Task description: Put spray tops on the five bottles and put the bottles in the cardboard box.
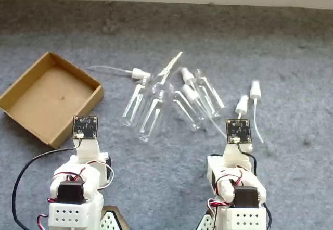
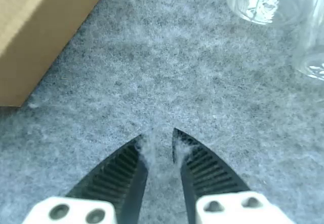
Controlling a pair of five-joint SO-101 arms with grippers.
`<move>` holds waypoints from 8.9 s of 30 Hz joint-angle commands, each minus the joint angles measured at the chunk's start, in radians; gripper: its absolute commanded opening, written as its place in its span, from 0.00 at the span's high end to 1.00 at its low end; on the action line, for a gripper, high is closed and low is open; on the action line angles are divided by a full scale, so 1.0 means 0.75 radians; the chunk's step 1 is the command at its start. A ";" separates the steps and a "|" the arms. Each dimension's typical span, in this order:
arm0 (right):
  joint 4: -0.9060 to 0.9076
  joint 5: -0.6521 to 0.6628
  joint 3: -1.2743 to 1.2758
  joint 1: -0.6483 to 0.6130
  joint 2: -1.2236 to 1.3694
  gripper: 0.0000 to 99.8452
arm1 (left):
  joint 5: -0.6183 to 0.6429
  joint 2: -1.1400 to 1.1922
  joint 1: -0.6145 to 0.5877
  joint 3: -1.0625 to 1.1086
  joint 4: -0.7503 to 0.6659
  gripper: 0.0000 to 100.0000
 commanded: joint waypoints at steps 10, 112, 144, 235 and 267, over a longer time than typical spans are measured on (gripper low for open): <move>0.005 0.006 0.195 -0.007 -0.009 1.00 | -0.225 -0.011 0.017 0.030 0.000 0.99; 0.003 0.012 0.195 -0.007 -0.009 1.00 | -0.270 3.381 0.240 -2.986 0.235 0.77; 0.003 0.012 0.195 -0.007 -0.009 1.00 | -0.264 3.008 0.414 -3.012 0.540 0.91; -0.114 0.606 -1.008 0.537 0.918 0.92 | -0.260 -0.013 0.735 0.030 -1.187 0.91; 0.259 0.258 -2.787 0.343 2.935 0.81 | -0.264 -0.013 0.903 0.030 -1.039 0.91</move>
